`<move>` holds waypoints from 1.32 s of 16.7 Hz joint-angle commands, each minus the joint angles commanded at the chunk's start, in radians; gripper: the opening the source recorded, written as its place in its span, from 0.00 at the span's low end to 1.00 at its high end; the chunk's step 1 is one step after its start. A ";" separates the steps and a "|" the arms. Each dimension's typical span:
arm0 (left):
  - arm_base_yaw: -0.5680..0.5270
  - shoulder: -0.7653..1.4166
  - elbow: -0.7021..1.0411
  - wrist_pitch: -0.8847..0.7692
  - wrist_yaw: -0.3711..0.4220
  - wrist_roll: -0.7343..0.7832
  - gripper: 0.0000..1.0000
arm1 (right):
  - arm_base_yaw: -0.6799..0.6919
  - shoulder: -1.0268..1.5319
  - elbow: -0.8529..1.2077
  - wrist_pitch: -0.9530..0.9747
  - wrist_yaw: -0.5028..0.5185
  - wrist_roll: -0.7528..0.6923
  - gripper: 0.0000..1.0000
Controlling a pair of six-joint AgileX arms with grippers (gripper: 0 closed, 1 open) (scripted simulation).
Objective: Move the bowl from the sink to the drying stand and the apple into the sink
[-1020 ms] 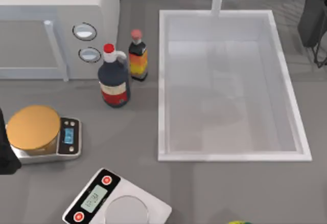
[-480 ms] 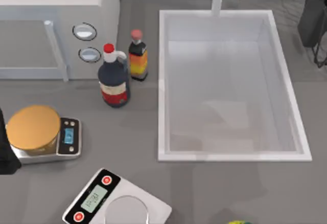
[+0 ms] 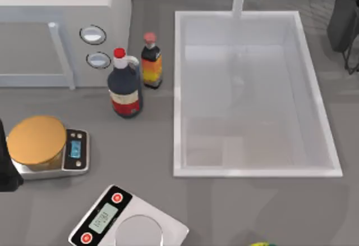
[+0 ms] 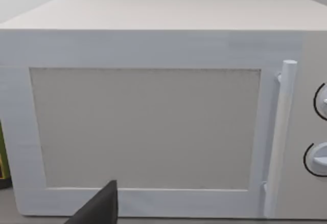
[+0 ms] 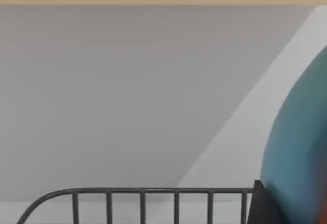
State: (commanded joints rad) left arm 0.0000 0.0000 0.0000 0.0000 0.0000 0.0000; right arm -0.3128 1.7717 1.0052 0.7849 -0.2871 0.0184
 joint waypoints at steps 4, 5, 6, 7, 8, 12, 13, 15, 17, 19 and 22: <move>0.000 0.000 0.000 0.000 0.000 0.000 1.00 | 0.006 0.025 -0.027 0.038 0.010 -0.002 0.00; 0.000 0.000 0.000 0.000 0.000 0.000 1.00 | 0.006 0.025 -0.027 0.038 0.010 -0.002 0.00; 0.000 0.000 0.000 0.000 0.000 0.000 1.00 | 0.006 0.025 -0.027 0.038 0.010 -0.002 0.00; 0.000 0.000 0.000 0.000 0.000 0.000 1.00 | 0.006 0.025 -0.027 0.038 0.010 -0.002 0.08; 0.000 0.000 0.000 0.000 0.000 0.000 1.00 | 0.006 0.025 -0.027 0.038 0.010 -0.002 0.15; 0.000 0.000 0.000 0.000 0.000 0.000 1.00 | 0.006 0.025 -0.027 0.038 0.010 -0.002 0.45; 0.000 0.000 0.000 0.000 0.000 0.000 1.00 | 0.006 0.025 -0.027 0.038 0.010 -0.002 0.53; 0.000 0.000 0.000 0.000 0.000 0.000 1.00 | 0.006 0.025 -0.027 0.038 0.010 -0.002 0.68; 0.000 0.000 0.000 0.000 0.000 0.000 1.00 | 0.006 0.025 -0.027 0.038 0.010 -0.002 0.83; 0.000 0.000 0.000 0.000 0.000 0.000 1.00 | 0.006 0.025 -0.027 0.038 0.010 -0.002 0.98; 0.000 0.000 0.000 0.000 0.000 0.000 1.00 | 0.006 0.025 -0.027 0.038 0.010 -0.002 1.00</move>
State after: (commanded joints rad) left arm 0.0000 0.0000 0.0000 0.0000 0.0000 0.0000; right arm -0.3068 1.7970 0.9786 0.8231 -0.2772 0.0162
